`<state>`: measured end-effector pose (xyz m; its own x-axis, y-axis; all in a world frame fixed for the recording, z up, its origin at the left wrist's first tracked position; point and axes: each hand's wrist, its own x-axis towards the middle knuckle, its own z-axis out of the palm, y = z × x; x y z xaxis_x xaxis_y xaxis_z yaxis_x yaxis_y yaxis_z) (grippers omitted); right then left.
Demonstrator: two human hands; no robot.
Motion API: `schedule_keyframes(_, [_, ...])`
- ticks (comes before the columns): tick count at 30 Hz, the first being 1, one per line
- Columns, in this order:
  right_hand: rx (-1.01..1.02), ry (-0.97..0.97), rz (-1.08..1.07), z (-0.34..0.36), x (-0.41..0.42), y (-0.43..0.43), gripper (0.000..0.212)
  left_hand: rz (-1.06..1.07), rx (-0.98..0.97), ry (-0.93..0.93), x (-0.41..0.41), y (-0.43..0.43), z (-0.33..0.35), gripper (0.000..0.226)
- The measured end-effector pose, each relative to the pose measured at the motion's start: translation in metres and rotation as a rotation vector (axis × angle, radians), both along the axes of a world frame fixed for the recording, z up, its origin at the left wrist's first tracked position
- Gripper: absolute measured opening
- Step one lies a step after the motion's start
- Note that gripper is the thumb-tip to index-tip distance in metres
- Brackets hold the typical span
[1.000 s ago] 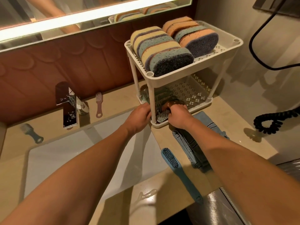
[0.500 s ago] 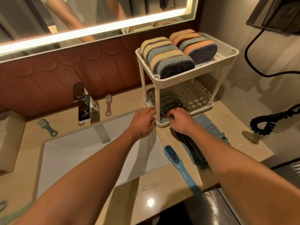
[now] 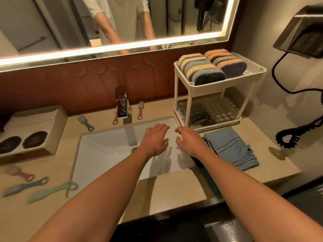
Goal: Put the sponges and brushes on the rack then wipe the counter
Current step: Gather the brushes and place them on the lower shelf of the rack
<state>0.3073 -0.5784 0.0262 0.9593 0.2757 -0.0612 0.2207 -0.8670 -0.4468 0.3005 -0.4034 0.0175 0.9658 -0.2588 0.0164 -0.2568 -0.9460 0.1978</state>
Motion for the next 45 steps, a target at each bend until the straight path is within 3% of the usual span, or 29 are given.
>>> schedule_keyframes(5, [-0.027, 0.005, 0.115, -0.004, -0.017, 0.054, 0.052, 0.106, -0.017, 0.002, -0.028, 0.046, -0.002, 0.059])
schedule_keyframes(26, [-0.029, -0.061, 0.639, -0.028, -0.091, 0.307, 0.048, 0.698, -0.035, -0.061, -0.165, 0.283, -0.040, 0.046])
schedule_keyframes(31, [-0.013, -0.054, 0.732, -0.034, -0.113, 0.365, 0.045, 0.738, -0.037, -0.124, -0.198, 0.335, -0.044, 0.042])
schedule_keyframes(38, [-0.013, -0.065, 0.844, -0.047, -0.144, 0.424, 0.040, 0.846, -0.074, -0.160, -0.234, 0.402, -0.053, 0.052])
schedule_keyframes(45, [-0.097, -0.131, 0.852, -0.064, -0.149, 0.442, 0.034, 0.909, -0.042, -0.065, -0.231, 0.423, -0.073, 0.048])
